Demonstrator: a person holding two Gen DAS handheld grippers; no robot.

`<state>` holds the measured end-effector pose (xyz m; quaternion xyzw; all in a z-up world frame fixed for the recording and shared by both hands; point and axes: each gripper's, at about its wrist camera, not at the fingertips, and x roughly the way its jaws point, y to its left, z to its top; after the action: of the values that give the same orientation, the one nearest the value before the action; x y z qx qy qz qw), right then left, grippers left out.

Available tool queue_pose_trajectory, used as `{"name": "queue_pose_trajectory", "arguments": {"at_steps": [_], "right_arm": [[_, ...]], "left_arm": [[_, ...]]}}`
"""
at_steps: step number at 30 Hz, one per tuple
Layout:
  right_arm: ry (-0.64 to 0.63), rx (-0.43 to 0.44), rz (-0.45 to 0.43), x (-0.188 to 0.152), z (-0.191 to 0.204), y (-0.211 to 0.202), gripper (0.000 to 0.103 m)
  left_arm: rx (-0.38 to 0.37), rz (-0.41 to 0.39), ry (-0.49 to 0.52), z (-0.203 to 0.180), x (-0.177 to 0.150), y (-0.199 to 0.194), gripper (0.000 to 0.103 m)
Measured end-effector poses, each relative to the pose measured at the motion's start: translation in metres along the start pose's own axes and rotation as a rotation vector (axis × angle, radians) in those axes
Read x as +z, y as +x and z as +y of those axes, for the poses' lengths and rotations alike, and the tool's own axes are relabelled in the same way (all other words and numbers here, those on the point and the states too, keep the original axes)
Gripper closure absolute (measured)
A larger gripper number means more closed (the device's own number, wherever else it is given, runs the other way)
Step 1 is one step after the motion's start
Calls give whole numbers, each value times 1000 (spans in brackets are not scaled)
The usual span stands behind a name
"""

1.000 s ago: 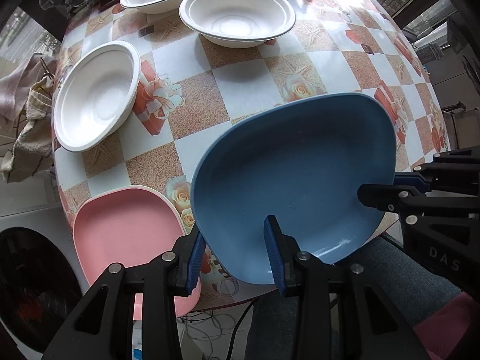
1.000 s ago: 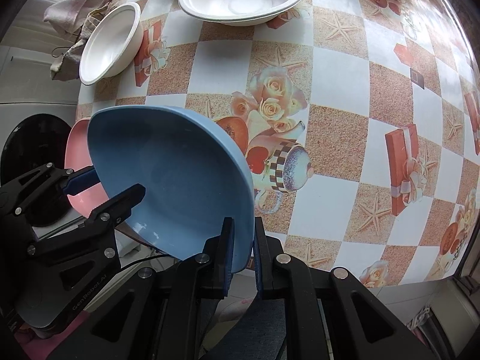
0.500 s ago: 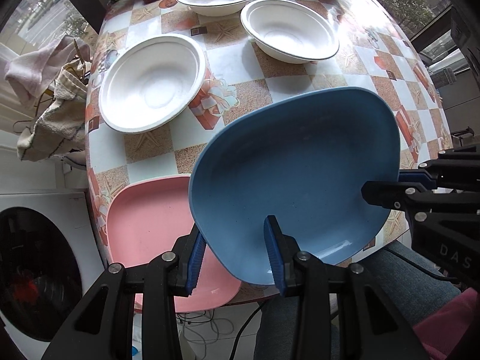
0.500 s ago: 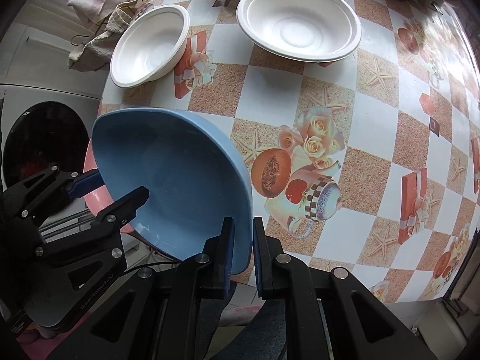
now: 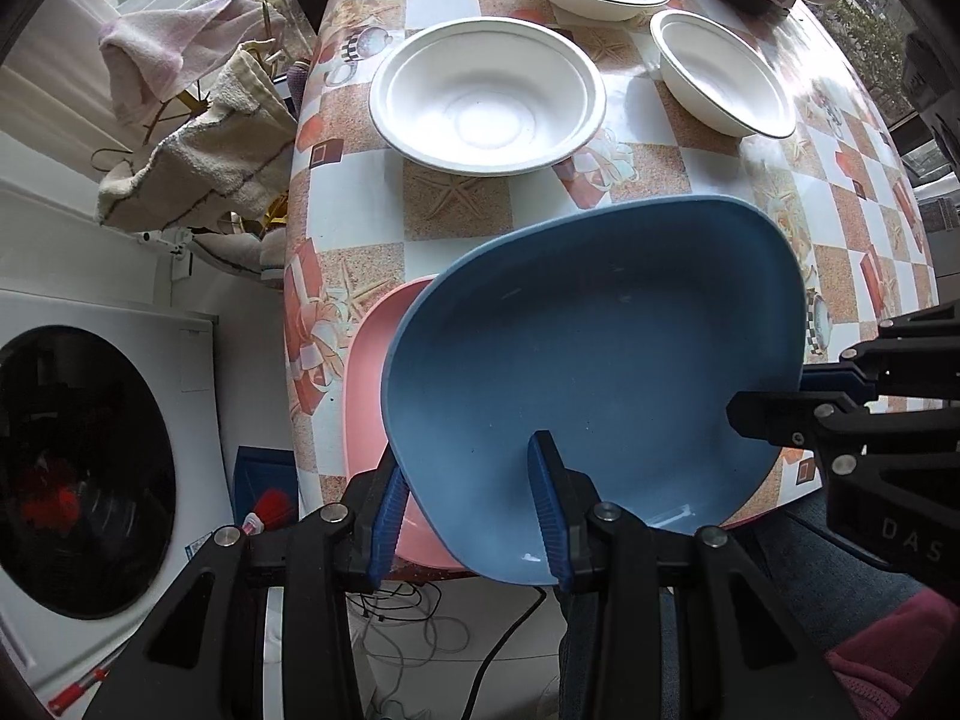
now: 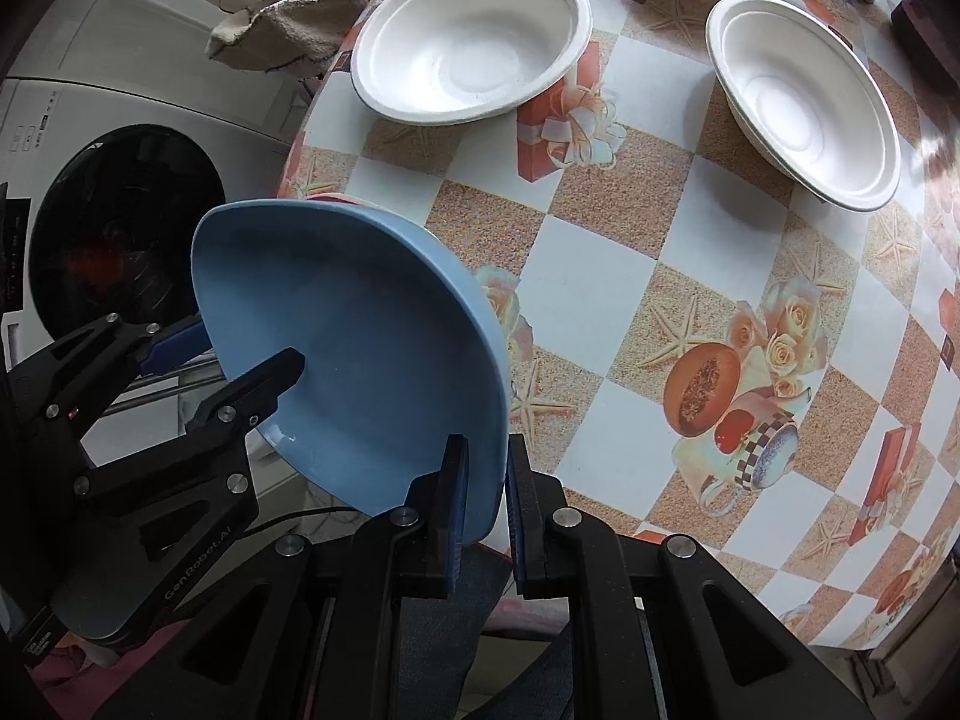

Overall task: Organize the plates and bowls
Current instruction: 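Lower the blue plate onto the pink plate and open both grippers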

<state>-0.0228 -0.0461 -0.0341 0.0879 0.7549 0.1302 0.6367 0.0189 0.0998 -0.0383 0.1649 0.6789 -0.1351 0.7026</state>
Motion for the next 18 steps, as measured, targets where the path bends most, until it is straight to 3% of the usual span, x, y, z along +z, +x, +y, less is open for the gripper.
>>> {"name": "queue_pose_trajectory", "arguments": {"at_steps": [7,12,15,17,18], "right_arm": [[-72,35,56,10,29,21,88],[-55,64,88,15,34,35,88],[-10,94,93,17,27,41,88],[15,108,87,17,21,41,87],[25,96,84,16,16,40,82]], "left_arm": [[45,14,-19,26,0,9,61],[66,10,-3,27,2,14,61],[74,10,-4,27,4,19,55],[82,14,-21,30,4,21,45],[86,10,-29,31,4,21,37]]}}
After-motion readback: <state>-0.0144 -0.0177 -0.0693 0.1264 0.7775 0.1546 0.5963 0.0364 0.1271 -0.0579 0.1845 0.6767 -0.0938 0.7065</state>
